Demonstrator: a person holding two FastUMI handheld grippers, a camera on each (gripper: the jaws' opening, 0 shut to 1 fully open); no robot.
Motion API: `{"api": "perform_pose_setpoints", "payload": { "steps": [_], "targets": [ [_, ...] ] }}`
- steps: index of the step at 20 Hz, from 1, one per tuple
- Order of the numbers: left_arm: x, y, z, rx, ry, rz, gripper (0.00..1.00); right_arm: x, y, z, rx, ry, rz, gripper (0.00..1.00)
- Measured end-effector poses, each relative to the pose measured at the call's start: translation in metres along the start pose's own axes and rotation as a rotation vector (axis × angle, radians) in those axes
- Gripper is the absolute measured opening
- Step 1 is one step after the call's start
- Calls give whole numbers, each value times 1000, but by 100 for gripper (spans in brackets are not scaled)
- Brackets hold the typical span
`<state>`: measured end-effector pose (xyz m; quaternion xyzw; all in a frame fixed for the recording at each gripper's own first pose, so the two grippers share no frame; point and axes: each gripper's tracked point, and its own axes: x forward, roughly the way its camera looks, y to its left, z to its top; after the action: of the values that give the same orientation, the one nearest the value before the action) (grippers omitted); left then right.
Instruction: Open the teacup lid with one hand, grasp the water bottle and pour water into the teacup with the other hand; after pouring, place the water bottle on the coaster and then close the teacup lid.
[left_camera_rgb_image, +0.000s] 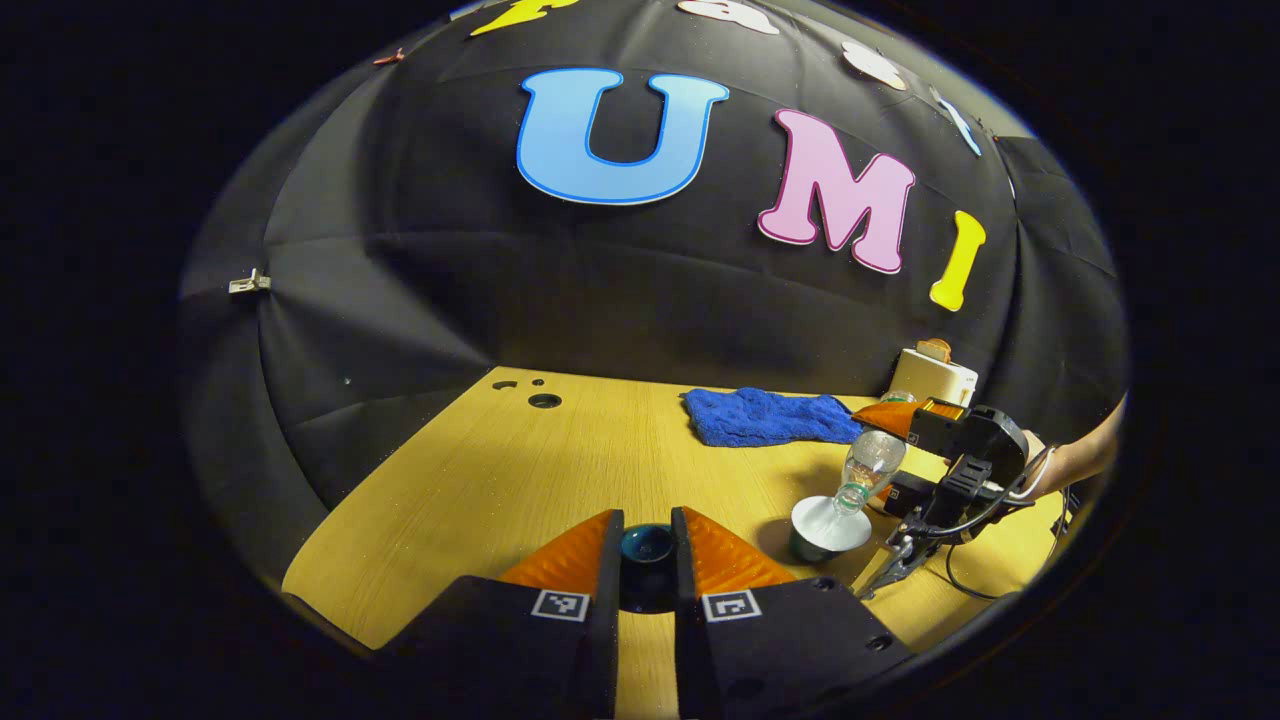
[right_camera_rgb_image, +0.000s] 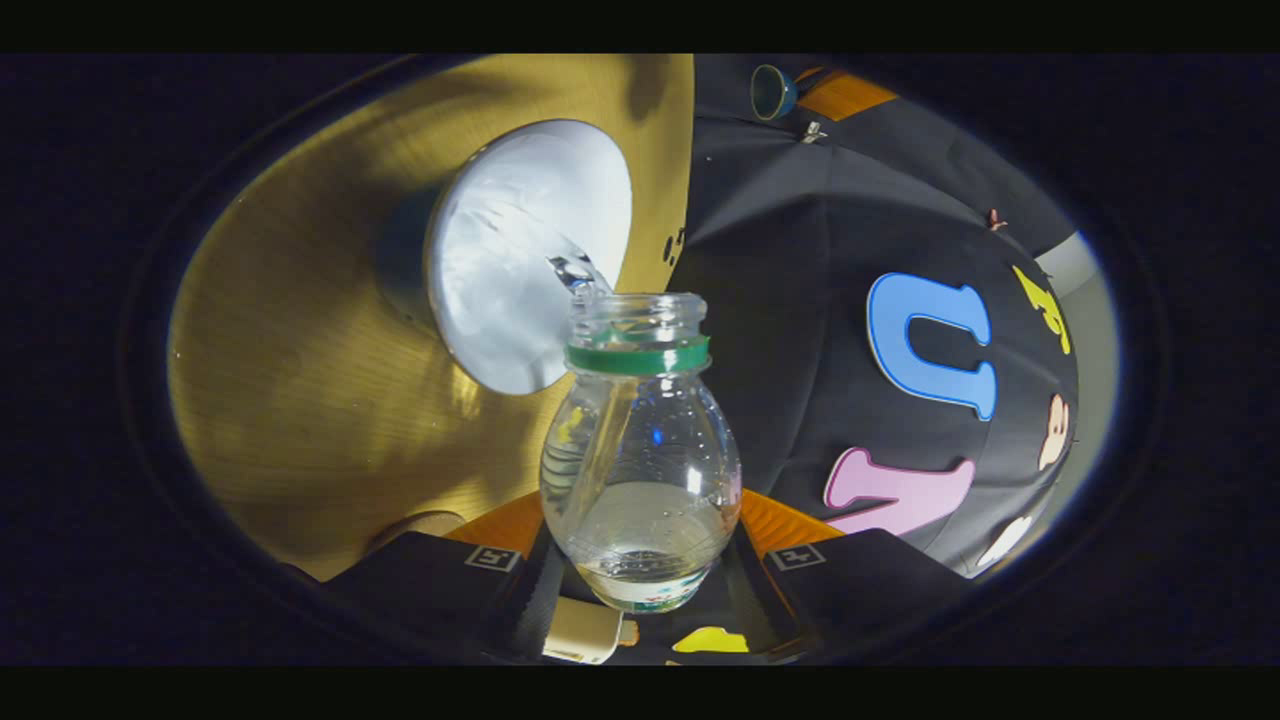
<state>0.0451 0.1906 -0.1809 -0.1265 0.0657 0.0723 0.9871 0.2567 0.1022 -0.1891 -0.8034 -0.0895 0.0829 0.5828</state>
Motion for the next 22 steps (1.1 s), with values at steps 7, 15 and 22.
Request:
{"api": "perform_pose_setpoints", "payload": {
  "steps": [7, 15, 22],
  "targets": [
    [2, -4, 0, 6, 0, -11, 27, 0, -7, 4, -107, -41, -36, 74],
    [-1, -8, -1, 7, 1, -17, 27, 5, -21, 17, -203, -125, -49, 74],
    [-5, -6, 0, 31, -2, -9, 27, 3, -28, 17, -260, -142, -62, 74]
  ]
}}
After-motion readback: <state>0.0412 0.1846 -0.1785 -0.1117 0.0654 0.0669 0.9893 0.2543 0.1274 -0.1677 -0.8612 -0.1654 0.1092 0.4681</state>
